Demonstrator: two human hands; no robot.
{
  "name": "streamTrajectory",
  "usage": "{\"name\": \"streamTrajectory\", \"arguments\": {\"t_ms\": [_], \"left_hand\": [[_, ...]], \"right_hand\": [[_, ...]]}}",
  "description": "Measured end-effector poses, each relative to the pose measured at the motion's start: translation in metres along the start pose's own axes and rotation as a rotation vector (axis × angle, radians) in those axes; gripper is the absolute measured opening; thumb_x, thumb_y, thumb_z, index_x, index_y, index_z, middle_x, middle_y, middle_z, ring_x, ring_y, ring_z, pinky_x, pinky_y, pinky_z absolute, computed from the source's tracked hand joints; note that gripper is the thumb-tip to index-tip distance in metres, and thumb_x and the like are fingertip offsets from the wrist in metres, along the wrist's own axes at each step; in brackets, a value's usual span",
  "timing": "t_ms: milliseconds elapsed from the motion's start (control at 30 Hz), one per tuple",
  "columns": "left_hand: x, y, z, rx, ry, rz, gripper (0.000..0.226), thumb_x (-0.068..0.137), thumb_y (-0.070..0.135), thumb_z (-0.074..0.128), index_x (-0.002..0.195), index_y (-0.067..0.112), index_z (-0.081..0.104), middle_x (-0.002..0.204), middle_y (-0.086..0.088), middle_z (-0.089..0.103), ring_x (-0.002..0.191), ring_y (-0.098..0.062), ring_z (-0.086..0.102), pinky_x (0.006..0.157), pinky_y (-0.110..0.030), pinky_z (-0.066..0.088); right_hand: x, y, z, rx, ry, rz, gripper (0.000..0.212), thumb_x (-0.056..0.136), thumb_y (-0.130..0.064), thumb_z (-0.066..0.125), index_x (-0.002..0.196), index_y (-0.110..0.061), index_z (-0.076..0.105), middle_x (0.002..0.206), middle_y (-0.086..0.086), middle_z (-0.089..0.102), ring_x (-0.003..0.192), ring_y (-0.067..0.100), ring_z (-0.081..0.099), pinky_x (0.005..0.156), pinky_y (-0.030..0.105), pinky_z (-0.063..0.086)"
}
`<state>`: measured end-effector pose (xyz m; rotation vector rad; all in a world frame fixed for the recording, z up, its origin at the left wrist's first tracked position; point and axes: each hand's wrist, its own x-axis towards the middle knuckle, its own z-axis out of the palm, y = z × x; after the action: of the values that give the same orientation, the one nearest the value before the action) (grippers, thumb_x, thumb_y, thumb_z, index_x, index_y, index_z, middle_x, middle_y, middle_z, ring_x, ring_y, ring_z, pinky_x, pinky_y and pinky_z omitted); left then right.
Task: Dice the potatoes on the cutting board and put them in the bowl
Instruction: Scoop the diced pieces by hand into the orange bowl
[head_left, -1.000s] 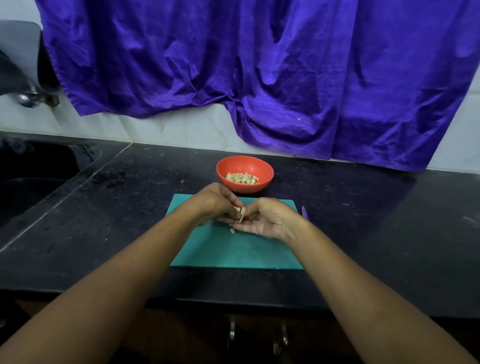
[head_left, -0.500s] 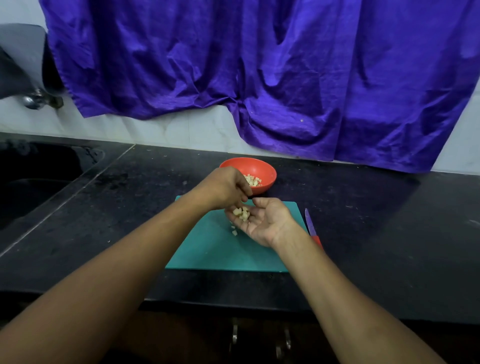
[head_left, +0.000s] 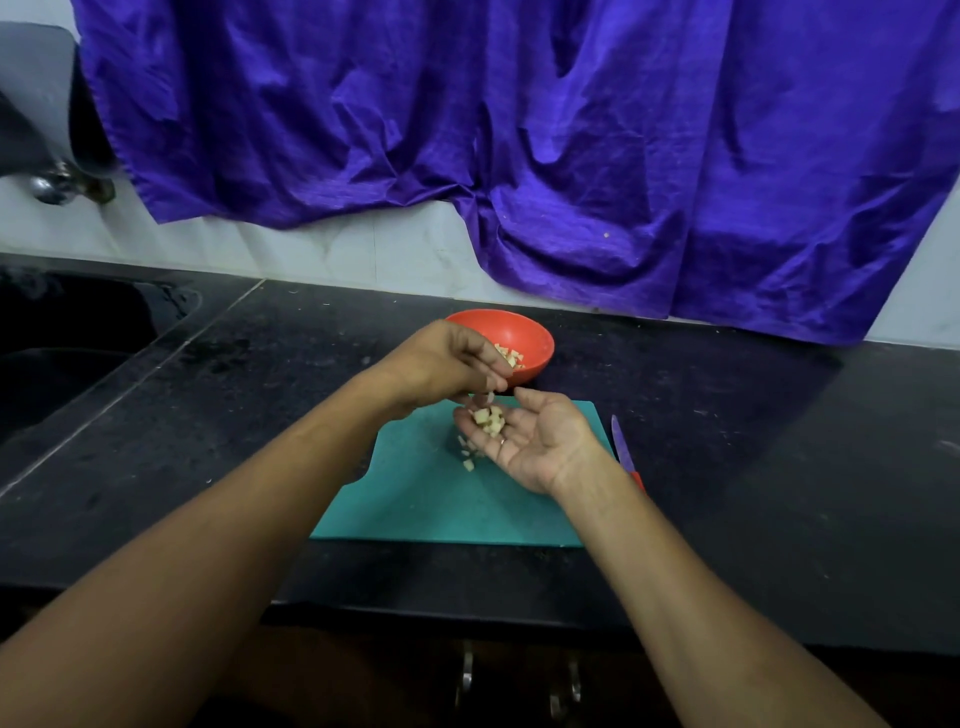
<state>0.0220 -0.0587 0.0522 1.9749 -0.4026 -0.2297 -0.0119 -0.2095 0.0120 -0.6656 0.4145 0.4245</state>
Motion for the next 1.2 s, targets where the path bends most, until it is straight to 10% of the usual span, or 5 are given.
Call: {"name": "streamTrajectory", "arguments": {"t_ms": [433,667,933,1200], "left_hand": [[0.003,-0.064,-0.004,-0.250,0.072,-0.199,0.016,0.089,-0.006,0.072,0.100,0.005,0.074,0.092,-0.010,0.078,0.081,-0.015,0.073,0.069,-0.025,0.061],[0.003,-0.082,0.000,-0.232,0.062,-0.240,0.016,0.089,-0.007,0.070,0.099,0.005,0.074,0.091,-0.009,0.079,0.081,-0.012,0.073,0.066,-0.020,0.059],[-0.006,-0.078,-0.008,-0.311,0.079,-0.220,0.015,0.089,-0.006,0.071,0.101,0.003,0.074,0.090,-0.013,0.078,0.081,-0.017,0.075,0.071,-0.025,0.063],[-0.014,-0.078,0.002,-0.148,-0.002,-0.217,0.023,0.089,-0.010,0.068,0.105,0.004,0.073,0.096,-0.012,0.078,0.083,-0.017,0.075,0.068,-0.027,0.061]], "right_hand": [[0.037,-0.082,0.040,-0.466,0.106,-0.530,0.056,0.105,-0.048,0.049,0.138,-0.002,0.053,0.127,0.020,0.062,0.117,0.037,0.063,0.080,0.046,0.063],[0.068,-0.091,0.043,-1.240,0.099,-0.428,0.077,0.104,-0.065,0.030,0.145,-0.003,0.051,0.148,0.016,0.053,0.137,0.028,0.050,0.121,0.046,0.030],[0.043,-0.091,0.044,-1.074,0.109,-0.685,0.044,0.110,-0.035,0.043,0.119,0.000,0.069,0.114,0.012,0.073,0.101,0.021,0.072,0.091,0.035,0.059],[0.022,-0.035,0.000,-1.327,-0.090,-0.361,0.032,0.092,0.016,0.050,0.099,-0.007,0.072,0.099,0.013,0.076,0.089,0.017,0.073,0.081,0.028,0.059]]}}
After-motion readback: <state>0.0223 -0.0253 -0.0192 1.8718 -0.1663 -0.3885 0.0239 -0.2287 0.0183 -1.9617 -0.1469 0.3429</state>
